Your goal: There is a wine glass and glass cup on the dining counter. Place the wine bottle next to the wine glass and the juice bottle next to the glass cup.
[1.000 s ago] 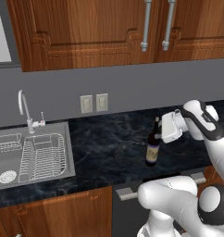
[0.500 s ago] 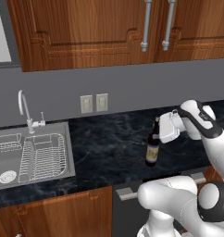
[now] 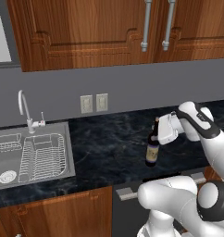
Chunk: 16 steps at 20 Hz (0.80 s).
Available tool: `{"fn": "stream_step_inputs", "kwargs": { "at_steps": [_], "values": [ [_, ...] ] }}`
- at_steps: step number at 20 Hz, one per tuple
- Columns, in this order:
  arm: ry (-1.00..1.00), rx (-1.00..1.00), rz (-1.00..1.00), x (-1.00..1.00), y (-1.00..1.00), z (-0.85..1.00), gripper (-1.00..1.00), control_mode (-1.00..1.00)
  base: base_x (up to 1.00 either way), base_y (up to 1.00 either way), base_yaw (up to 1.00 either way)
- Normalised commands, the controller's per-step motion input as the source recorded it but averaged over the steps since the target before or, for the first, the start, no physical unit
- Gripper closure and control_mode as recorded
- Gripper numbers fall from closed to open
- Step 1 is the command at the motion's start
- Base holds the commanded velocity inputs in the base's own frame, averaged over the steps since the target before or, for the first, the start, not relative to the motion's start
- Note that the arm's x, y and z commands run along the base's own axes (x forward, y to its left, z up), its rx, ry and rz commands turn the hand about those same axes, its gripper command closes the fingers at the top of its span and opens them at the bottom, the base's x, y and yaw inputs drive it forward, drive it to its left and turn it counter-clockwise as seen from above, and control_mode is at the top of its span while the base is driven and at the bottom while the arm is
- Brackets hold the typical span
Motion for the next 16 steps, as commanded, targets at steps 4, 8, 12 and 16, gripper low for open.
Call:
{"fn": "stream_step_inputs", "kwargs": {
  "at_steps": [4,8,12,16],
  "values": [
    [0.01,0.03,0.0,0.03,0.01,-0.07,-1.0,-1.0,0.0,0.0,0.0],
    [0.0,0.05,0.0,0.03,0.02,-0.03,-1.0,-1.0,0.0,0.0,0.0],
    [0.0,0.03,0.0,0.02,0.01,0.0,1.0,-1.0,0.0,0.0,0.0],
    [0.0,0.05,0.0,0.01,0.0,0.0,1.0,-1.0,0.0,0.0,0.0]
  ]
}}
